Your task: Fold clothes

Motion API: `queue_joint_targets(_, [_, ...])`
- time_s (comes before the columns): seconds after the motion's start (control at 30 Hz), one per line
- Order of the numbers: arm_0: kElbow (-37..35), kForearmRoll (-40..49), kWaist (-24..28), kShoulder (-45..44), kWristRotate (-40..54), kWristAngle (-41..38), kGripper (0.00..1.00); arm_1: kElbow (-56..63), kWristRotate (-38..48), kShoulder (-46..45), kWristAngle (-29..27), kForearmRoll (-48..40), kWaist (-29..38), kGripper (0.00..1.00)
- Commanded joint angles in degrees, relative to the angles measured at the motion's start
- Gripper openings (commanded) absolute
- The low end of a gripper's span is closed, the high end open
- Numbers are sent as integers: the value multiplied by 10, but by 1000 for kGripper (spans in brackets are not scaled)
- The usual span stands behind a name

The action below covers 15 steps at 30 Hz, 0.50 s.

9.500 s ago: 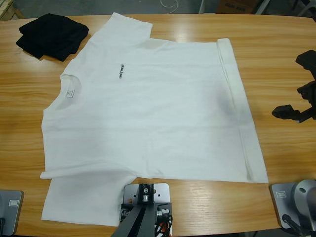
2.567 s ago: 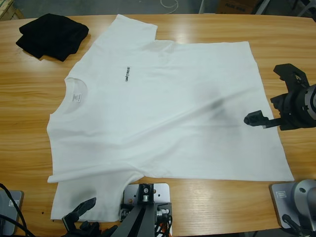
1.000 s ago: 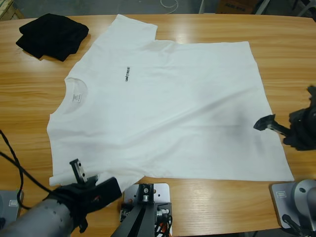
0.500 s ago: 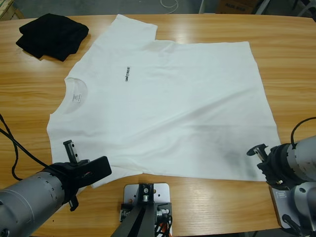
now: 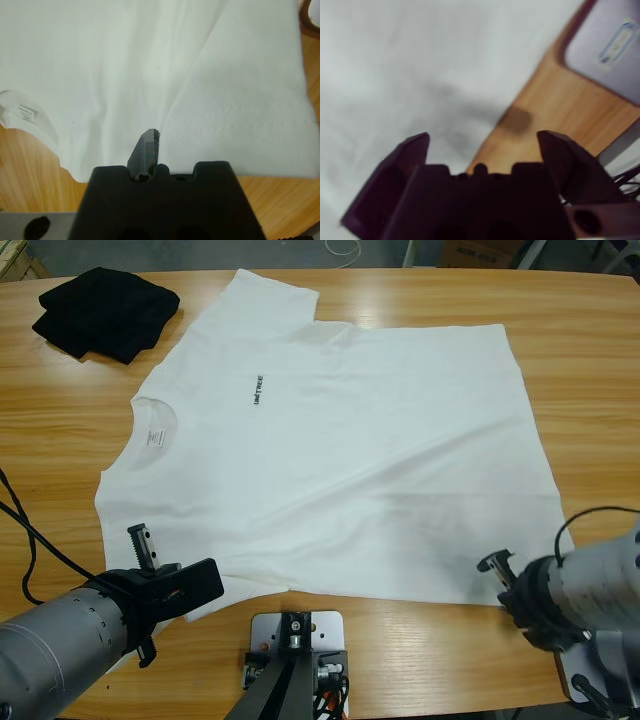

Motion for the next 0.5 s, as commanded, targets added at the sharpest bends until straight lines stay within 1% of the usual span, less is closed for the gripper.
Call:
queue_joint_targets(0.03, [13,-6,7,-3,9,-8,0,19,13,26,-30,-5,25,811])
queue_joint_targets(0.1, [13,-6,7,-3,11,-8,0,19,9,23,-48,-2,25,615])
queue_joint_targets(0.2, [13,-5,7,-3,12,-8,0,19,10,26,-54,5,25,473])
queue_joint_targets(0.5, [13,-2,12,-7,14,-7,0,18,11,61,-63,-15,26,480])
